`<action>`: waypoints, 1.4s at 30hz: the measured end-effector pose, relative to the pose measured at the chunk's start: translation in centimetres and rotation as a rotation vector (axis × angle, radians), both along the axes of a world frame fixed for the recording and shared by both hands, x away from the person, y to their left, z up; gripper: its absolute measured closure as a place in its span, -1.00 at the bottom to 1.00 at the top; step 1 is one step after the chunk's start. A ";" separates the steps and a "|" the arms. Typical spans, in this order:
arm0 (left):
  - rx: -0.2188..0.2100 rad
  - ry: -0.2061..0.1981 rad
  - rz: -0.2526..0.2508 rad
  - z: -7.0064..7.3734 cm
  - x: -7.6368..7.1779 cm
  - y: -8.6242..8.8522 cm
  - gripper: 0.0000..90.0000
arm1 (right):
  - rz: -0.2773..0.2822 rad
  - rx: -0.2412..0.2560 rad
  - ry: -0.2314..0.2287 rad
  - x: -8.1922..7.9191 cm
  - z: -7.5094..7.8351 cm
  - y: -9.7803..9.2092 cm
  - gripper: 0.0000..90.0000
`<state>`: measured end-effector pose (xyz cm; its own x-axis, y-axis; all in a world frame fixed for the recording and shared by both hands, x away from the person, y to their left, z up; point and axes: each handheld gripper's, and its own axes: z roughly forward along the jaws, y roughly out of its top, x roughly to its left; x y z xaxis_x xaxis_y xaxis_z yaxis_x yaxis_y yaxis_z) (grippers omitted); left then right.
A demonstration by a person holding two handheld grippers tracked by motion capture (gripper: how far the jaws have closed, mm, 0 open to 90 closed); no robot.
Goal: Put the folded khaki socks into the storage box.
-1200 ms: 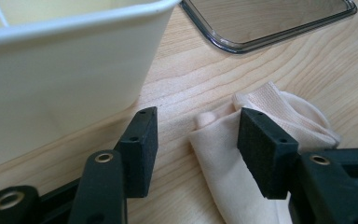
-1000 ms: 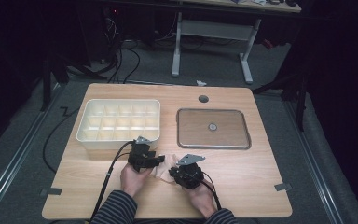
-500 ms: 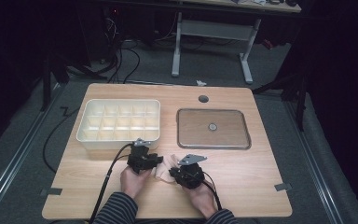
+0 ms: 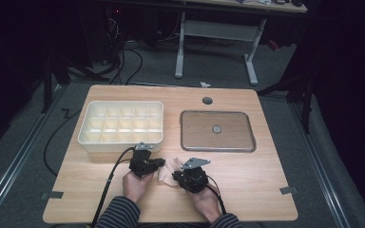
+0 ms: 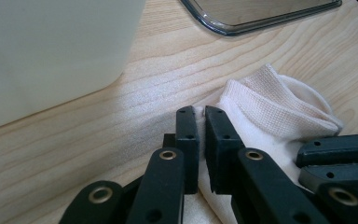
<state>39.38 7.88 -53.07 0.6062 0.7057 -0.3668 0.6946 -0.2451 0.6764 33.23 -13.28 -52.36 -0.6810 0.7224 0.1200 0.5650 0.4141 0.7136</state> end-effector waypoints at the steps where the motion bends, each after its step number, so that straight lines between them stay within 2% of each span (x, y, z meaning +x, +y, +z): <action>1: 0.000 -0.001 -0.001 0.0 0.0 0.0 0.89 | 0.001 0.005 0.005 0.0 0.0 0.0 0.85; 5: -0.014 -0.006 -0.006 0.2 -0.2 0.1 0.90 | -0.001 0.043 0.050 0.2 0.1 -0.2 0.85; 9: -0.022 -0.002 -0.014 0.2 -0.3 0.3 0.90 | -0.004 0.034 0.032 0.2 0.6 0.0 0.88; 16: -0.018 -0.006 -0.024 0.4 -0.6 0.4 0.90 | -0.031 0.050 0.015 0.9 1.4 0.2 0.99; 20: -0.007 -0.008 -0.031 0.5 -0.8 0.4 0.91 | -0.044 0.042 0.004 1.3 1.5 0.2 1.00; 24: -0.009 -0.005 -0.032 0.5 -0.8 0.5 0.90 | -0.084 0.039 0.005 1.8 1.6 0.1 1.00; 31: -0.013 -0.004 -0.041 0.5 -1.2 0.4 0.91 | -0.093 0.038 0.022 2.2 1.4 0.2 0.99; 36: -0.024 0.011 -0.042 0.4 -1.1 0.6 0.91 | -0.097 0.020 0.036 2.5 1.0 0.3 1.00; 42: -0.033 0.009 -0.048 0.3 -1.0 0.7 0.91 | -0.100 0.002 0.045 2.6 0.9 0.5 1.00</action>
